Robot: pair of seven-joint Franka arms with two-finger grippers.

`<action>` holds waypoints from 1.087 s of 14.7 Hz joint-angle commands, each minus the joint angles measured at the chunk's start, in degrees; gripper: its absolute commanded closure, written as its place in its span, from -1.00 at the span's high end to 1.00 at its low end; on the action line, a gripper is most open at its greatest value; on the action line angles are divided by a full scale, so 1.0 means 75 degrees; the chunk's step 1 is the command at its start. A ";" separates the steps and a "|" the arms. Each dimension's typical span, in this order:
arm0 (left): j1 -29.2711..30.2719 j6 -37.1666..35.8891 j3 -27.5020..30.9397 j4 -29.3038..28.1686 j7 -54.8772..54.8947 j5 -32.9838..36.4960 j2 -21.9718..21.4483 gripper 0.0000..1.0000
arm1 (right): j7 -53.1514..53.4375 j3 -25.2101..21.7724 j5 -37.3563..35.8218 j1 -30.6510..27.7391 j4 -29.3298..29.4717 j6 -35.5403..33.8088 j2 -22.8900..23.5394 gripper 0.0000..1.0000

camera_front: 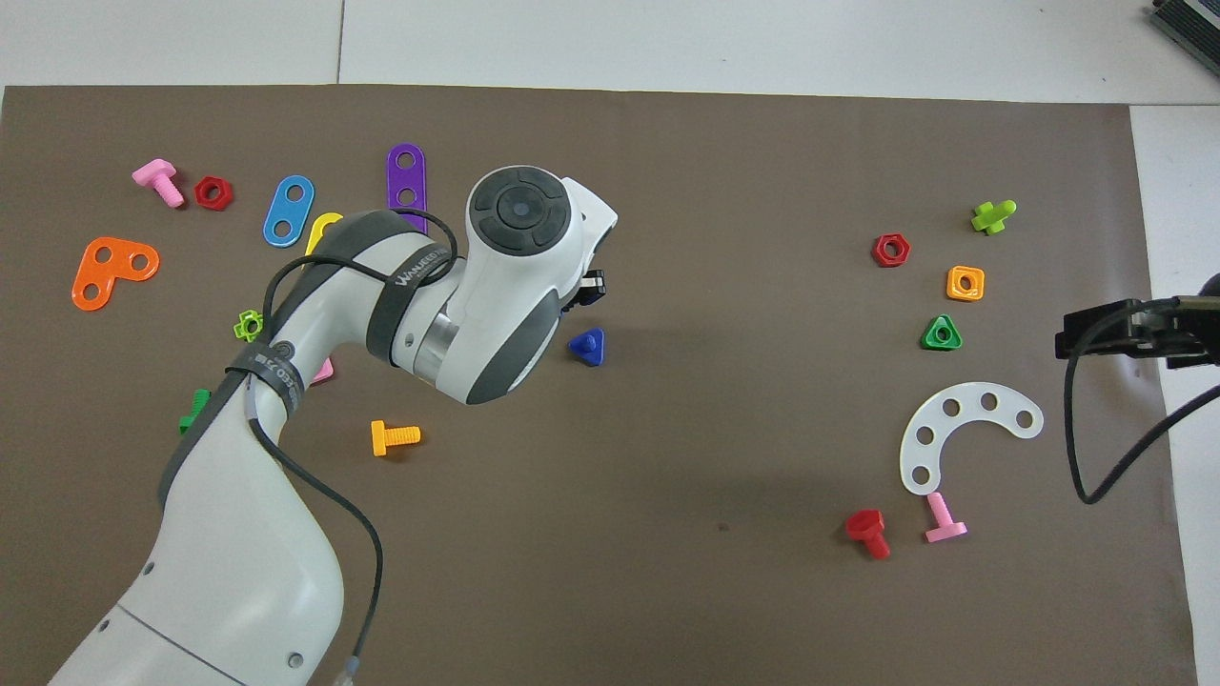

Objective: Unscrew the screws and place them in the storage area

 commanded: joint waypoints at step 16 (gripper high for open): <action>0.2381 0.0327 -0.0080 -0.2583 0.4381 -0.0072 -0.1676 1.00 | 0.3333 0.3026 0.0167 -0.0008 -0.0060 0.2363 0.1430 1.00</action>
